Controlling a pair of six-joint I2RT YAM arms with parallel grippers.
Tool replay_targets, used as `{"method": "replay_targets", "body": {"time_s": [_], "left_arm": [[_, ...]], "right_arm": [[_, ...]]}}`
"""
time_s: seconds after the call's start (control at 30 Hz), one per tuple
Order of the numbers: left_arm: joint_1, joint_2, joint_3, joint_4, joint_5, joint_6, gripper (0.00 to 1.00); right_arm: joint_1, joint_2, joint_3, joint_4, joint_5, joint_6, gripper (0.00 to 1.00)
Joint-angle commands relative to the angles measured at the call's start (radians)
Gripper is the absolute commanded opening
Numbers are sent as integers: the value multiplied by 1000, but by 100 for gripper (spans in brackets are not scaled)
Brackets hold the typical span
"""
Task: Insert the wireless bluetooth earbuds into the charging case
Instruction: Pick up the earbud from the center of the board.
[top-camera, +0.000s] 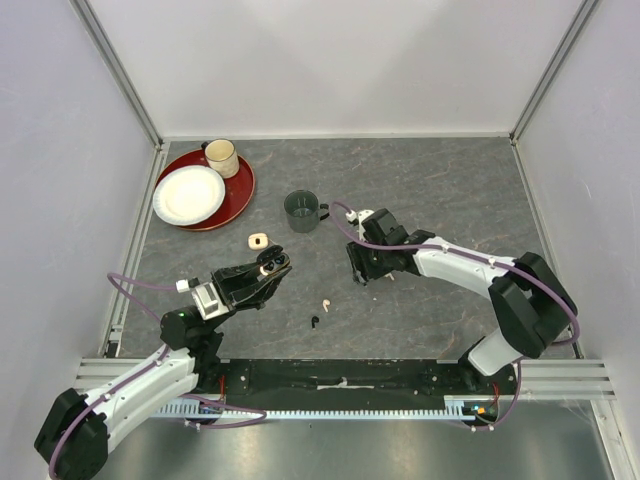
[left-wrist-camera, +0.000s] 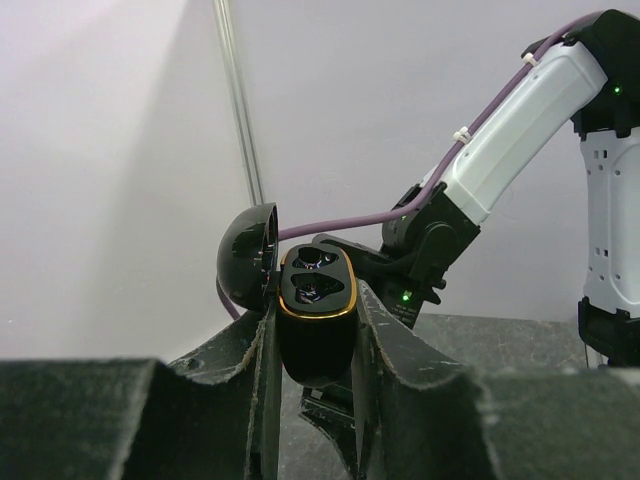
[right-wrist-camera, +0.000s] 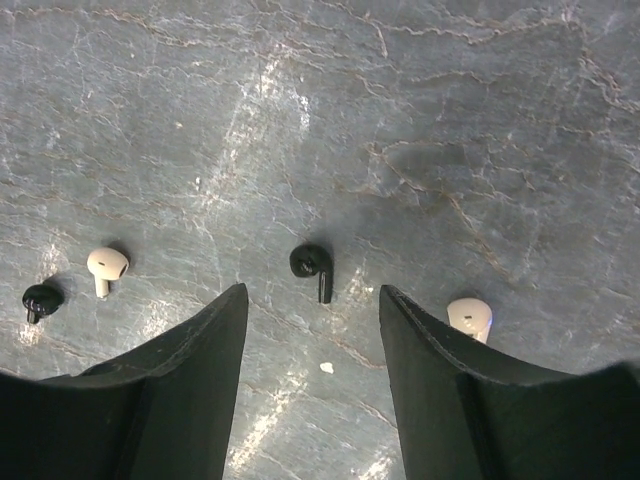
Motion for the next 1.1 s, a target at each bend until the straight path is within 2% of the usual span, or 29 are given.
{"method": "replay_targets", "body": {"time_s": [0.0, 0.5, 1.07], "left_arm": [[-2, 3, -5, 30, -16, 32, 2], [-2, 8, 1, 18, -20, 44, 2], [-2, 2, -2, 7, -24, 47, 2]], "right_arm": [[13, 45, 62, 29, 13, -19, 62], [32, 138, 104, -4, 64, -19, 56], [58, 175, 125, -46, 96, -10, 47]]}}
